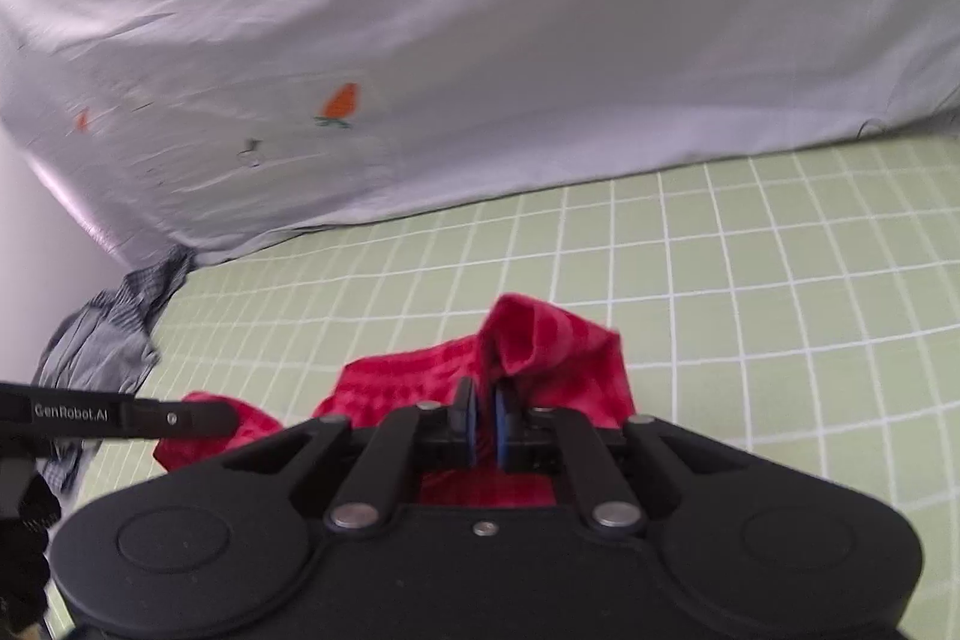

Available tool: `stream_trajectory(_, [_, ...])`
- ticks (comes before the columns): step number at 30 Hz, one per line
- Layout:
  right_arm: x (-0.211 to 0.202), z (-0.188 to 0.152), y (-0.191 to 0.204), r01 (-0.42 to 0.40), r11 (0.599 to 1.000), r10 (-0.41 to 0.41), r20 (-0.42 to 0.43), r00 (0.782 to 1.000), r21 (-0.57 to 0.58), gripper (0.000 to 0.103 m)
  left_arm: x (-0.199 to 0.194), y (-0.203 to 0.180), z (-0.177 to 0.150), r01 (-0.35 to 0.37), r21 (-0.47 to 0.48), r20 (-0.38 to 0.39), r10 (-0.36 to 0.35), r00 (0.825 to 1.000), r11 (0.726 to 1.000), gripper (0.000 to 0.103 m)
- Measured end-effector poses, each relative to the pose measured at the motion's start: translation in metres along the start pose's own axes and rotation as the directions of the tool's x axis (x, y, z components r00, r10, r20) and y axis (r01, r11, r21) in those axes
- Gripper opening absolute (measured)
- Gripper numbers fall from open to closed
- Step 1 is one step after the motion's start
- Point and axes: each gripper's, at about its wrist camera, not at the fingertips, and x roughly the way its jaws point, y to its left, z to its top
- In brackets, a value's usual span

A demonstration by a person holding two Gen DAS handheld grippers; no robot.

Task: Fold clothes
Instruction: 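Grasp the leg hem with both grippers and fold it toward the waistband, then open both grippers and press the folded shorts flat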

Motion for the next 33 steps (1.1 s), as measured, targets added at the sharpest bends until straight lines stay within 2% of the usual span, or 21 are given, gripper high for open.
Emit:
stream_trajectory(2, [0.012,0.007,-0.01,-0.011,0.999,0.012,-0.007,1.0,0.033,0.008,0.005,0.011,0.009,0.023,-0.057,0.004,-0.023,1.0,0.998,0.014])
stream_trajectory(5, [0.02,0.014,-0.02,-0.007,0.998,0.007,0.004,1.0,0.069,0.018,0.006,0.022,0.019,0.038,-0.122,0.032,-0.034,0.999,0.992,0.024])
stream_trajectory(6, [0.019,0.016,-0.021,0.006,0.998,-0.007,0.012,1.0,0.069,0.026,0.007,0.025,0.021,0.036,-0.136,0.041,-0.031,0.999,0.99,0.029])
stream_trajectory(7, [0.016,0.016,-0.021,0.019,0.998,-0.02,0.019,1.0,0.061,0.04,0.005,0.028,0.023,0.032,-0.149,0.05,-0.025,0.998,0.988,0.034])
stream_trajectory(8, [0.014,0.016,-0.021,0.032,0.998,-0.033,0.023,0.999,0.05,0.045,0.004,0.032,0.024,0.029,-0.162,0.058,-0.02,0.998,0.986,0.039])
stream_trajectory(10, [0.01,0.017,-0.02,0.057,0.998,-0.058,0.032,0.998,0.028,0.051,-0.003,0.04,0.027,0.035,-0.198,0.088,-0.018,0.996,0.98,0.058])
stream_trajectory(11, [0.008,0.016,-0.018,0.07,0.997,-0.07,0.032,0.997,0.016,0.054,-0.008,0.045,0.027,0.046,-0.22,0.109,-0.022,0.994,0.974,0.063])
stream_trajectory(13, [0.004,0.011,-0.014,0.089,0.996,-0.088,0.025,0.996,-0.01,0.07,-0.018,0.056,0.031,0.07,-0.264,0.151,-0.03,0.988,0.962,0.075])
stream_trajectory(15, [0.004,0.004,-0.01,0.114,0.993,-0.114,0.006,0.993,-0.039,0.085,-0.027,0.063,0.032,0.075,-0.274,0.178,-0.026,0.984,0.959,0.086])
stream_trajectory(16, [0.006,-0.001,-0.007,0.128,0.99,-0.128,-0.006,0.992,-0.057,0.09,-0.031,0.066,0.032,0.078,-0.278,0.191,-0.024,0.981,0.957,0.091])
stream_trajectory(18, [0.009,-0.01,-0.002,0.152,0.983,-0.155,-0.027,0.987,-0.099,0.091,-0.031,0.062,0.03,0.035,-0.202,0.169,0.0,0.986,0.979,0.093])
stream_trajectory(21, [0.018,-0.02,0.002,0.205,0.969,-0.213,-0.045,0.976,-0.136,0.088,-0.023,0.05,0.02,-0.055,-0.076,0.12,0.064,0.991,0.996,0.094])
stream_trajectory(23, [0.02,-0.019,0.0,0.227,0.967,-0.232,-0.034,0.972,-0.12,0.077,-0.015,0.04,0.01,-0.121,0.014,0.086,0.119,0.989,0.993,0.094])
stream_trajectory(24, [0.018,-0.017,0.0,0.231,0.966,-0.234,-0.01,0.972,-0.114,0.052,-0.01,0.038,0.007,-0.127,0.025,0.075,0.125,0.989,0.992,0.094])
stream_trajectory(25, [0.014,-0.015,0.0,0.234,0.966,-0.232,0.025,0.972,-0.109,0.015,-0.006,0.035,0.004,-0.134,0.035,0.065,0.131,0.989,0.99,0.094])
stream_trajectory(26, [0.011,-0.012,0.001,0.228,0.967,-0.223,0.054,0.973,-0.11,0.007,-0.001,0.033,0.001,-0.14,0.046,0.055,0.137,0.989,0.989,0.094])
stream_trajectory(29, [0.0,-0.007,0.001,0.232,0.967,-0.218,0.124,0.968,-0.103,0.007,0.01,0.029,-0.006,-0.159,0.061,0.028,0.157,0.987,0.985,0.094])
stream_trajectory(31, [0.004,-0.007,-0.01,0.271,0.961,-0.263,0.108,0.959,-0.057,0.007,0.016,0.03,-0.008,-0.189,0.064,0.019,0.189,0.982,0.98,0.094])
stream_trajectory(33, [0.014,-0.009,-0.024,0.353,0.935,-0.351,0.058,0.934,-0.023,0.007,0.02,0.032,-0.007,-0.206,0.06,0.01,0.206,0.979,0.977,0.094])
